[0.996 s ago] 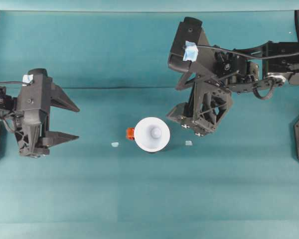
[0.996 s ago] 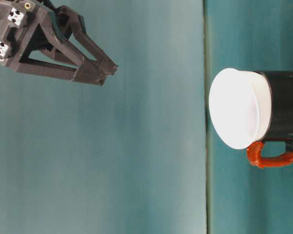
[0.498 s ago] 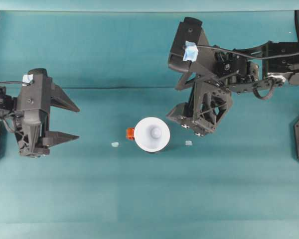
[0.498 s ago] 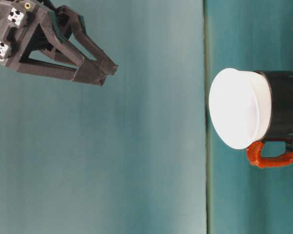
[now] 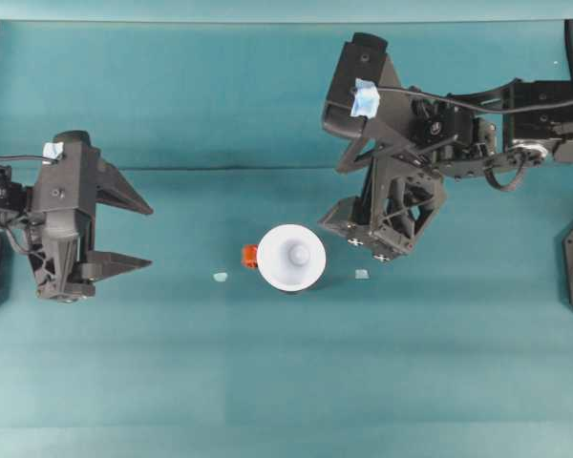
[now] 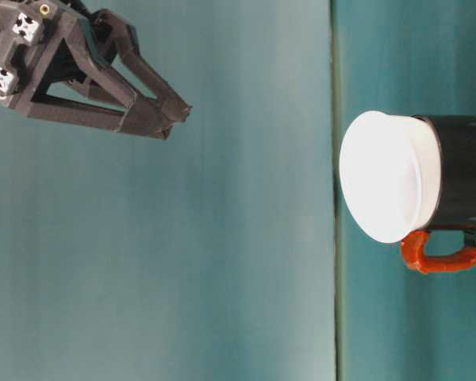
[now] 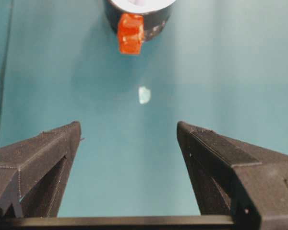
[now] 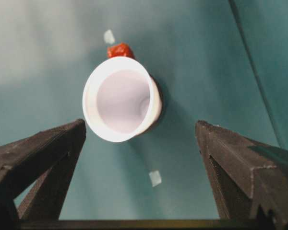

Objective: Put the paper cup into the moved red handle cup holder.

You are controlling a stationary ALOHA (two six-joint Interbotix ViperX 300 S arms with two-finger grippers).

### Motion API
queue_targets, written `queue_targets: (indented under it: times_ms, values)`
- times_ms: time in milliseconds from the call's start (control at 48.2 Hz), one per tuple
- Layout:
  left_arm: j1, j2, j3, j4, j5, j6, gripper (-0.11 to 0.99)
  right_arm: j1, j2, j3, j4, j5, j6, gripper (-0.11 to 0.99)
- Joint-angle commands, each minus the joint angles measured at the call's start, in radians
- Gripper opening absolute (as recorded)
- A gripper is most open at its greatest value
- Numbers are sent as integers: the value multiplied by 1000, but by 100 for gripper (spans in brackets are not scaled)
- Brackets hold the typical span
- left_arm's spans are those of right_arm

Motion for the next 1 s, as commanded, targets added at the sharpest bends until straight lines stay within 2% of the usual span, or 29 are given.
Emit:
queue_targets:
  times_ms: [0, 21, 104, 125, 166, 187, 228, 270, 353, 374, 394, 415, 581, 602, 664, 685, 747, 976]
  values:
    - [0, -5, -14, 5, -9, 0, 90, 3, -58, -11, -2, -6, -3, 74]
    - [2, -5, -14, 2, -11, 2, 90, 3, -58, -11, 0, -6, -3, 74]
    - [2, -6, -15, 5, -18, 2, 90, 3, -58, -11, 0, -6, -3, 74]
    - [2, -6, -15, 2, -21, 2, 90, 3, -58, -11, 0, -6, -3, 74]
    - [2, -8, -14, 5, -25, 2, 90, 3, -58, -11, 0, -6, -3, 74]
    - [0, -9, -14, 2, -26, 2, 90, 3, -58, -11, 0, -6, -3, 74]
    - [0, -11, -12, 5, -29, 2, 90, 3, -58, -11, 0, -6, -3, 74]
    - [2, -11, -12, 2, -29, 2, 90, 3, -58, -11, 0, -6, -3, 74]
    - [2, -14, -11, 5, -29, 2, 90, 3, -58, -11, 0, -9, -3, 74]
    - [0, -14, -11, 2, -29, 2, 90, 3, -58, -11, 0, -12, -3, 74]
    - [2, -14, -12, 5, -29, 2, 90, 3, -60, -11, 0, -12, -3, 74]
    - [2, -14, -11, 2, -29, 2, 90, 3, -58, -11, -2, -14, -3, 74]
    - [2, -14, -11, 5, -29, 2, 90, 3, -58, -11, 0, -15, -3, 74]
    - [2, -14, -11, 2, -29, 2, 90, 3, -58, -11, 0, -15, -3, 74]
    - [2, -14, -11, 5, -29, 0, 90, 3, -58, -11, 0, -15, -3, 74]
    - [2, -14, -11, 2, -29, 0, 90, 3, -58, -11, 0, -17, -3, 74]
    - [2, -14, -11, 5, -29, 0, 90, 3, -58, -11, 0, -17, -3, 74]
    - [2, -14, -11, 2, -29, 0, 90, 3, -58, -11, 0, -15, -3, 74]
